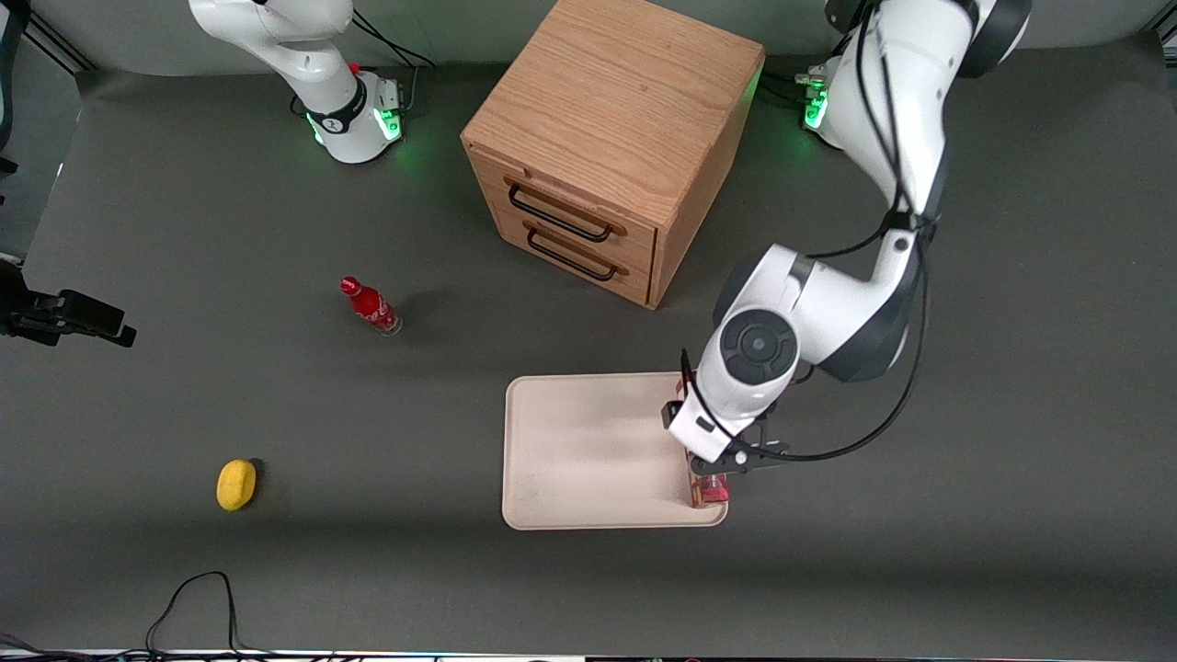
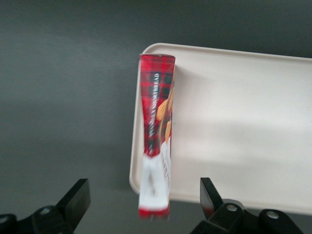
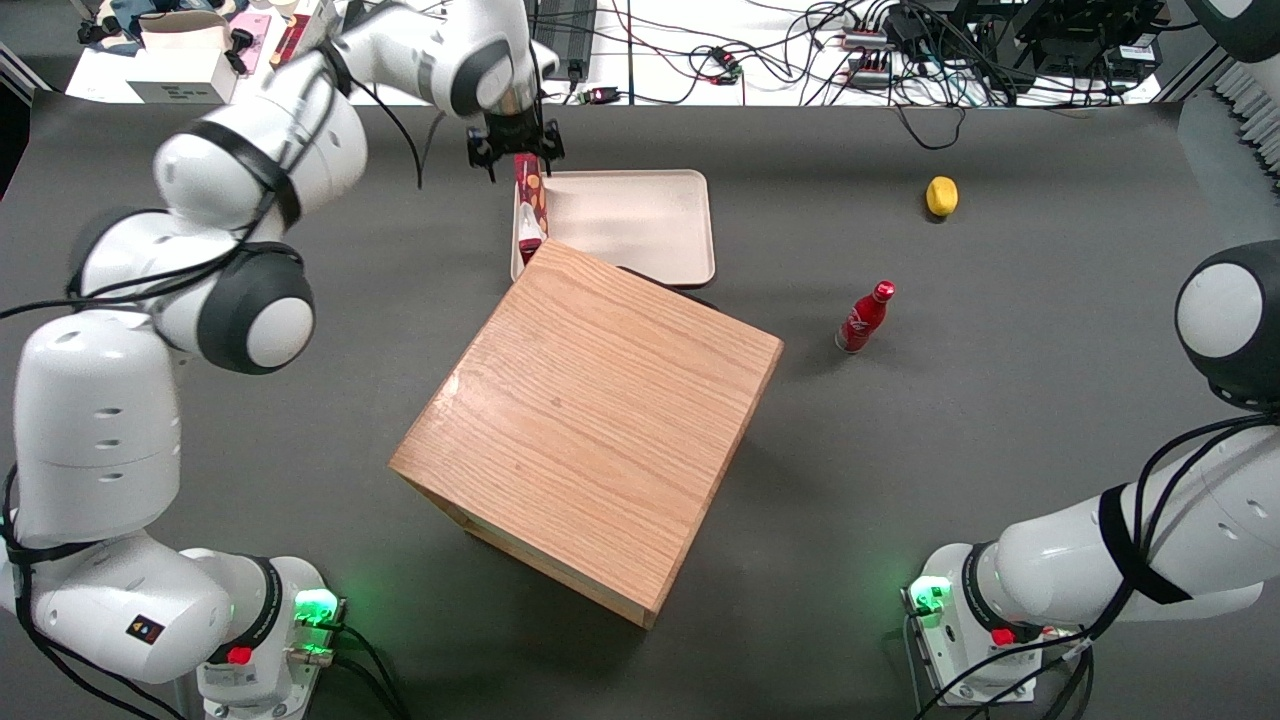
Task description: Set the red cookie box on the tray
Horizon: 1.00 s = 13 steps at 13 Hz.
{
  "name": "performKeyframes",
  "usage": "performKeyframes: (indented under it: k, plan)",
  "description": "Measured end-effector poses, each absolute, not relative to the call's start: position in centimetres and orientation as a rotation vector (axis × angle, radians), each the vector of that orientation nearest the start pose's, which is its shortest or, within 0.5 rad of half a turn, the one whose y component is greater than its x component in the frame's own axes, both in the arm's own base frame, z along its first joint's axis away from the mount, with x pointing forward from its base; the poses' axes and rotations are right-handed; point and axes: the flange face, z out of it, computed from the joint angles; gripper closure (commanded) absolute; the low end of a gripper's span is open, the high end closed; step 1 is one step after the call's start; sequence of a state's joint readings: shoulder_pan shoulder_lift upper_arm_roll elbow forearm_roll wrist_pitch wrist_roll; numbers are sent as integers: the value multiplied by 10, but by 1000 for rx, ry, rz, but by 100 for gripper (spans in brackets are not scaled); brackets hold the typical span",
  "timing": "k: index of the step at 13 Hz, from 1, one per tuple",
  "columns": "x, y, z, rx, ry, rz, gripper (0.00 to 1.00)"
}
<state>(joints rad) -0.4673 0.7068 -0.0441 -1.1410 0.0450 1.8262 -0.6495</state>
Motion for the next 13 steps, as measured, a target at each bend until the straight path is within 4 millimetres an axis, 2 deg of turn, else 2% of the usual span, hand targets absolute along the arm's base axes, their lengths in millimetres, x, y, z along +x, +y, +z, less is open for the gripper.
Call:
performKeyframes:
  k: [3, 5, 7, 13]
  plan:
    - [627, -327, 495, -3096, -237, 23, 0]
    - [609, -302, 546, -3085, -270, 30, 0]
    - [600, -271, 568, -3078, -291, 34, 0]
    - [569, -147, 579, -3078, -176, 65, 0]
